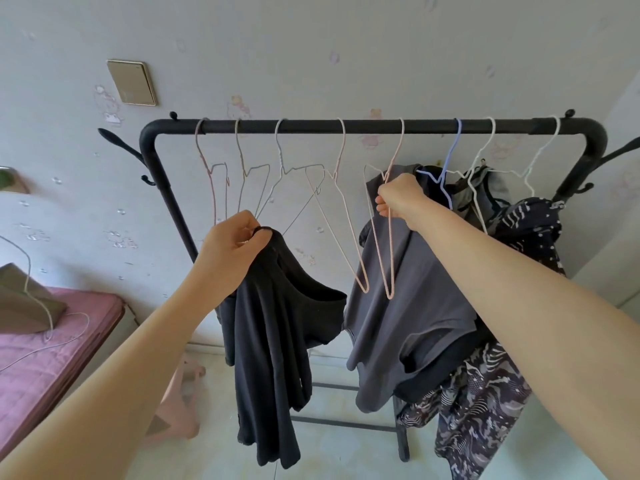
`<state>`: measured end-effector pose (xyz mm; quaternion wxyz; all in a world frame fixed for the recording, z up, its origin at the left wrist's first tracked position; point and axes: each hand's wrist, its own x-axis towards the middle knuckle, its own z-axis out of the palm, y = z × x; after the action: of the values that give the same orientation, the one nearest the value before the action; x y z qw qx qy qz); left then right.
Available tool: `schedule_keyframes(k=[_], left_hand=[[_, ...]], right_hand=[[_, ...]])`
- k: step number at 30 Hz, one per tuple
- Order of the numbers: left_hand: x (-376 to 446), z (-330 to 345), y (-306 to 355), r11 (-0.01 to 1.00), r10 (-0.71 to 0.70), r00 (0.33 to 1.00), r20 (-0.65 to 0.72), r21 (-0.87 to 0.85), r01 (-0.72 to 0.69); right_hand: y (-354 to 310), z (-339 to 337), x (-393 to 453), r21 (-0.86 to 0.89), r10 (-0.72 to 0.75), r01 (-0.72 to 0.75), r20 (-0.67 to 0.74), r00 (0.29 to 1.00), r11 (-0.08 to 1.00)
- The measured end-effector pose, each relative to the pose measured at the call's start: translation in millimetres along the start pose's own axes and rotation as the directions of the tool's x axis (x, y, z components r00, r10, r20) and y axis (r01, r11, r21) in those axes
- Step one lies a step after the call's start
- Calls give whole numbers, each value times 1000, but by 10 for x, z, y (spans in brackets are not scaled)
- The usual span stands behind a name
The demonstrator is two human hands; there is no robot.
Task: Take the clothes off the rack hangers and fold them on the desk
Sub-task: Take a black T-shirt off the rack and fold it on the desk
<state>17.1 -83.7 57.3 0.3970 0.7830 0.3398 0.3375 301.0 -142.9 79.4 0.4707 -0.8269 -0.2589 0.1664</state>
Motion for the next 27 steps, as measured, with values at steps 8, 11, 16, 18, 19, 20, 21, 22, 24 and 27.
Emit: schedule_keyframes(k=[8,11,16,18,19,20,21,22,24,27], left_hand=[[-86,15,60,999,-18,1000,11,28,17],[-137,-7,114,999,-24,1000,-3,34,24],[-291,-81,289,1000,-10,997,-75,-27,8],[-371,-124,366,999,-2,994,-110,-53,-4],[-400,-143,403,998,4,992,-124,-59,-11],[-449,-171,433,998,10,989,-147,-56,-18],[-479,-187,459,998,16,987,-163,-55,-25],[-526,-210,484,998,19,983,-184,-51,-29],[-633,-245,531,998,24,974,-226,-43,-34],[-865,-294,579,1000,11,947,-322,-18,-17]], right_hand=[[93,-188,-568,-324,-324,289,-58,944,901],[175,-156,-864,-257,-375,369,27,927,893],[412,-36,-1343,-223,-383,425,211,900,877],[501,21,-1504,-209,-359,427,295,885,880],[546,48,-1564,-201,-342,421,333,879,885],[587,79,-1629,-191,-324,413,371,870,890],[630,107,-1669,-189,-300,399,403,865,897],[667,134,-1713,-200,-279,396,442,853,896],[737,175,-1783,-243,-240,414,526,816,877],[864,234,-1829,-276,-171,405,603,779,872]])
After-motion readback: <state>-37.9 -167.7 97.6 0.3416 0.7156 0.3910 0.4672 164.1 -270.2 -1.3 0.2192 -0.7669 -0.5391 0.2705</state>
